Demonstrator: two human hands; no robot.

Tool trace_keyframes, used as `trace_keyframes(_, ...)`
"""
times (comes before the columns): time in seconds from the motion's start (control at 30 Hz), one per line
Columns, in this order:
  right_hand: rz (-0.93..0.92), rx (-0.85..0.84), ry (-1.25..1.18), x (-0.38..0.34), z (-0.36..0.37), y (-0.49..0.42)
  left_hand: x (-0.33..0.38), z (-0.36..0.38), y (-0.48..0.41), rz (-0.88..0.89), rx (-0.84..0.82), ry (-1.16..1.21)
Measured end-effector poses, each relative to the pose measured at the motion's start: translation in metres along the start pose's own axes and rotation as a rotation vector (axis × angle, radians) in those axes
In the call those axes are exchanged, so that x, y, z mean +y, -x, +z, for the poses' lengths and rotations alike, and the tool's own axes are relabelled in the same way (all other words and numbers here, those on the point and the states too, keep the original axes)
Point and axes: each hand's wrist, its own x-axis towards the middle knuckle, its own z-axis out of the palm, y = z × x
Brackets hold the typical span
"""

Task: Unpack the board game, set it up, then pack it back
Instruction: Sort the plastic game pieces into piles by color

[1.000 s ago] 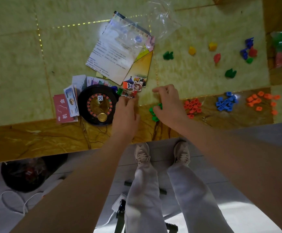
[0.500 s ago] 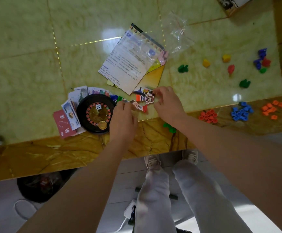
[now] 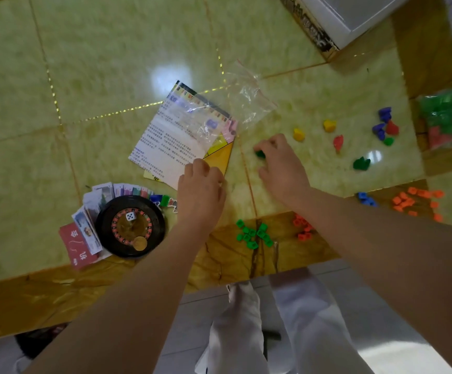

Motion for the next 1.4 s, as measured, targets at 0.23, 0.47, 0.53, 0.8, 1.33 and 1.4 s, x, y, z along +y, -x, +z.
trace_keyframes(0.23, 0.07, 0.045, -0.249, 0.022, -0.026, -0.017, 0.046, -0.006, -0.038, 0.089, 0.06, 0.148)
trace_keyframes(0.47, 0.329, 0.162, -0.729, 0.079, -0.095, -0.03, 0.121, 0.006, -0.082, 0.145, -0.137, 0.214)
trace_keyframes(0.53, 0.4, 0.178, -0.82, 0.095, -0.108, -0.032, 0.135, 0.013, -0.09, 0.126, -0.169, 0.164)
trace_keyframes(0.8, 0.372, 0.051, -0.295, 0.133, -0.11, -0.027, 0.15, 0.029, -0.107, 0.06, -0.157, 0.014)
trace_keyframes(1.33, 0.246, 0.035, -0.371, 0.159, -0.112, -0.023, 0.199, 0.031, -0.129, 0.16, -0.176, 0.218)
trace_keyframes(1.4, 0.281, 0.054, -0.5, 0.165, -0.12, -0.021, 0.205, 0.034, -0.131, 0.134, -0.231, 0.205)
